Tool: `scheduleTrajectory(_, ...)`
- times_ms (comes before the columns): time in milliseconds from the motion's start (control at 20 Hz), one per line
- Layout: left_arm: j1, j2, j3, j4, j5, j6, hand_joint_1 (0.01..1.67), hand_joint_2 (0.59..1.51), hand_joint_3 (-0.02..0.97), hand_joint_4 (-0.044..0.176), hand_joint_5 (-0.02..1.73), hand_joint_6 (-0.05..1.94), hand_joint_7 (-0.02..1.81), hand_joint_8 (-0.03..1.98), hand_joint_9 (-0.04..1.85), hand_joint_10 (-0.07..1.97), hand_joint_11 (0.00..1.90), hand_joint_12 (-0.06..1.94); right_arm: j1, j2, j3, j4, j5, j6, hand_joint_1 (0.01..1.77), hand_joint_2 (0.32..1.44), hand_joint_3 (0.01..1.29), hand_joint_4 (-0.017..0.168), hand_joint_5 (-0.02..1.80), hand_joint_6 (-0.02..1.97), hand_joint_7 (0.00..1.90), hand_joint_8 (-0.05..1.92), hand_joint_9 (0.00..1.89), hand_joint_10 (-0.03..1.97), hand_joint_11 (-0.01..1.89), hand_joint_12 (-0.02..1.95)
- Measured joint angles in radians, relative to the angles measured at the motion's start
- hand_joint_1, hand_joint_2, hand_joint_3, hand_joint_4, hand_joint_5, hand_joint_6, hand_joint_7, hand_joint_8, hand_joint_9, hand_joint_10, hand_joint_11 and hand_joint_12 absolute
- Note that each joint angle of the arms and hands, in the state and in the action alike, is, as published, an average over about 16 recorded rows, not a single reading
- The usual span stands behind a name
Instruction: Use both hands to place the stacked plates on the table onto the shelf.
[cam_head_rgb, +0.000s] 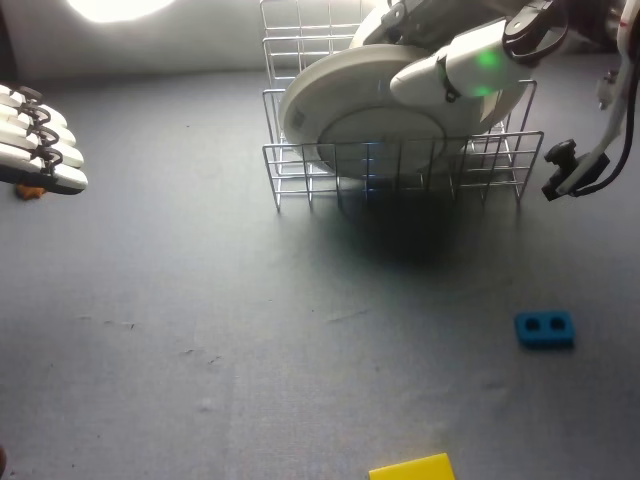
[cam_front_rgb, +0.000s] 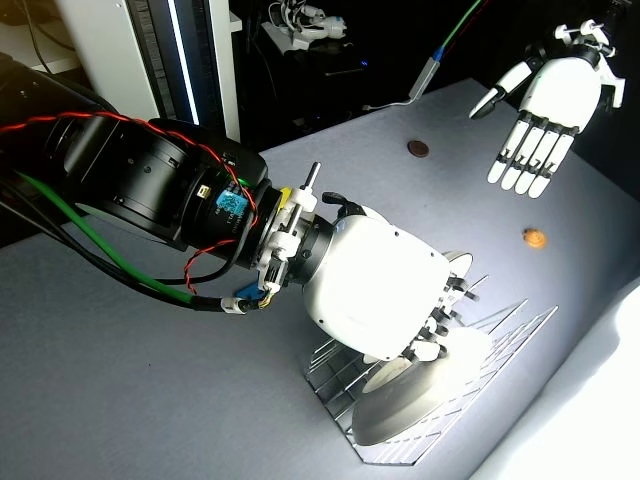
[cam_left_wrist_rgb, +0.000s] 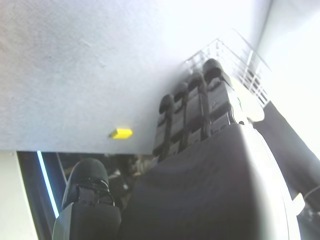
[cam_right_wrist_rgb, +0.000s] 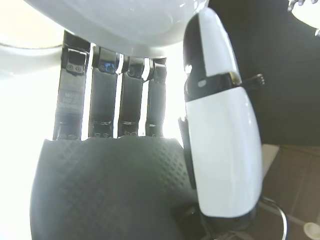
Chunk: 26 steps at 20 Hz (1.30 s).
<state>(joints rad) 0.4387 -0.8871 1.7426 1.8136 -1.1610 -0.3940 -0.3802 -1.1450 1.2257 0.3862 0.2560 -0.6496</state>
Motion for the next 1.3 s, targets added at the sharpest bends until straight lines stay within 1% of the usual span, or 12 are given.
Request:
scheduleTrajectory(100, 0.000, 0.000, -0.001, 0.000, 0.000, 0.001, 0.02, 1.181, 0.018, 0.001, 0.10, 0.02, 0.08, 0.01, 0.07, 0.01, 0.02, 0.16, 0.007, 0.002, -0.001, -0.005, 0.000, 0.000, 1.11, 1.07, 0.01, -0.003, 0.82, 0.09, 0.95, 0.01, 0.98, 0.02, 0.60, 1.01)
scheduleTrajectory(200, 0.000, 0.000, -0.004, 0.000, -0.001, 0.004, 0.02, 1.181, 0.018, 0.001, 0.10, 0.02, 0.09, 0.01, 0.07, 0.01, 0.02, 0.16, 0.016, 0.007, -0.004, -0.013, -0.001, 0.000, 1.09, 1.06, 0.01, -0.003, 0.83, 0.03, 0.94, 0.02, 0.97, 0.01, 0.59, 1.02)
scheduleTrajectory(550, -0.001, -0.002, -0.026, 0.001, -0.011, 0.022, 0.02, 1.186, 0.018, 0.001, 0.11, 0.02, 0.10, 0.01, 0.07, 0.01, 0.02, 0.17, 0.058, 0.041, -0.026, -0.054, -0.007, -0.008, 1.02, 1.08, 0.01, -0.003, 0.85, 0.02, 0.94, 0.01, 0.96, 0.01, 0.57, 1.03)
scheduleTrajectory(750, -0.004, -0.003, -0.059, -0.001, -0.023, 0.035, 0.02, 1.196, 0.018, 0.001, 0.14, 0.02, 0.13, 0.01, 0.10, 0.01, 0.02, 0.23, 0.083, 0.077, -0.046, -0.088, -0.014, -0.022, 0.98, 1.09, 0.01, -0.003, 0.88, 0.02, 0.97, 0.01, 0.98, 0.01, 0.58, 1.04)
scheduleTrajectory(900, -0.007, -0.005, -0.094, -0.006, -0.037, 0.047, 0.02, 1.208, 0.018, 0.001, 0.15, 0.02, 0.15, 0.01, 0.13, 0.01, 0.02, 0.29, 0.101, 0.113, -0.067, -0.122, -0.021, -0.033, 0.94, 1.10, 0.01, -0.003, 0.91, 0.02, 0.99, 0.01, 1.00, 0.01, 0.60, 1.04)
scheduleTrajectory(1000, -0.010, -0.006, -0.120, -0.009, -0.047, 0.054, 0.02, 1.218, 0.018, 0.001, 0.18, 0.02, 0.19, 0.01, 0.16, 0.01, 0.02, 0.38, 0.110, 0.141, -0.082, -0.147, -0.028, -0.041, 0.92, 1.11, 0.01, -0.003, 0.94, 0.02, 1.02, 0.02, 1.02, 0.04, 0.61, 1.06)
scheduleTrajectory(1100, -0.013, -0.006, -0.145, -0.015, -0.056, 0.060, 0.02, 1.236, 0.018, 0.001, 0.23, 0.04, 0.25, 0.06, 0.22, 0.07, 0.04, 0.52, 0.115, 0.173, -0.100, -0.171, -0.035, -0.049, 0.88, 1.11, 0.01, -0.003, 0.96, 0.05, 1.03, 0.09, 1.02, 0.14, 0.63, 1.13)
scheduleTrajectory(1150, -0.015, -0.007, -0.158, -0.018, -0.061, 0.063, 0.03, 1.248, 0.018, 0.001, 0.25, 0.08, 0.27, 0.13, 0.24, 0.15, 0.05, 0.63, 0.116, 0.190, -0.109, -0.183, -0.039, -0.052, 0.86, 1.12, 0.01, -0.003, 0.95, 0.11, 1.03, 0.17, 1.02, 0.25, 0.65, 1.18)
scheduleTrajectory(1200, -0.017, -0.007, -0.170, -0.022, -0.065, 0.064, 0.03, 1.260, 0.018, 0.000, 0.27, 0.16, 0.30, 0.24, 0.27, 0.26, 0.08, 0.74, 0.117, 0.208, -0.119, -0.195, -0.043, -0.055, 0.83, 1.14, 0.01, -0.003, 0.95, 0.20, 1.02, 0.28, 1.01, 0.37, 0.66, 1.24)
scheduleTrajectory(1300, -0.021, -0.008, -0.193, -0.030, -0.074, 0.067, 0.06, 1.282, 0.018, 0.000, 0.32, 0.39, 0.36, 0.47, 0.33, 0.49, 0.14, 0.95, 0.117, 0.245, -0.142, -0.220, -0.052, -0.059, 0.77, 1.16, 0.01, -0.002, 0.95, 0.42, 1.03, 0.51, 1.02, 0.60, 0.72, 1.35)
